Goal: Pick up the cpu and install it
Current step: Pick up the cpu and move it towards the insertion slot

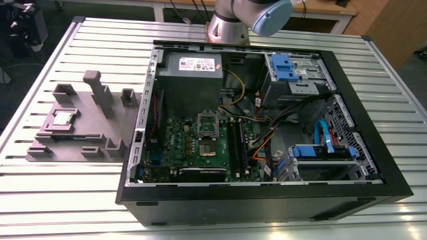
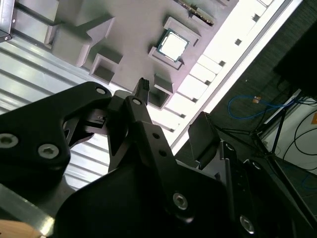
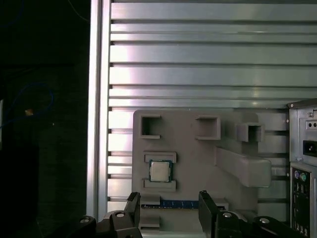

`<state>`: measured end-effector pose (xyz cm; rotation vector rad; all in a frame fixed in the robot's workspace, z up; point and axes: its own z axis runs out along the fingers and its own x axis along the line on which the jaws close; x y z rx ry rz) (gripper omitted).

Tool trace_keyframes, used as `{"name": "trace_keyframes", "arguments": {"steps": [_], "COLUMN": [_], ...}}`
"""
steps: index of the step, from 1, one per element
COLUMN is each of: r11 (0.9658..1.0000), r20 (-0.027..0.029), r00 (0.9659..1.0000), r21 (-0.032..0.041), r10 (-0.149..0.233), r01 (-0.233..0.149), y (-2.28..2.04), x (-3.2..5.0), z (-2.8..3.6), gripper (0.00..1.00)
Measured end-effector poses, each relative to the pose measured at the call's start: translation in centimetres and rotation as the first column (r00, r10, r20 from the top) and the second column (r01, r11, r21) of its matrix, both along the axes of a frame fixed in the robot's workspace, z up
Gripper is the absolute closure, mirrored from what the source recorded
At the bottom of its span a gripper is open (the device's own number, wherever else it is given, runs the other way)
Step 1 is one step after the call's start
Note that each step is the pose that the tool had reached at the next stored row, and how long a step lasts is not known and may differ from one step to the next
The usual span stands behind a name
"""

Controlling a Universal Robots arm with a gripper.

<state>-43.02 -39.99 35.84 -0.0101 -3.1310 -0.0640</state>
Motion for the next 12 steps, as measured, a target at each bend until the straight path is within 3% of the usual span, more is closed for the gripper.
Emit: {"name": "trace_keyframes", "arguments": {"steps": [12], "r11": [1.0], "r20": [0.0], "r00": [1.0], "r21": [0.0], "r10": [0.0], "r01": [0.0], "y": [0.0], "x": [0.0], "z": [-0.44], "gripper": [0.41]}}
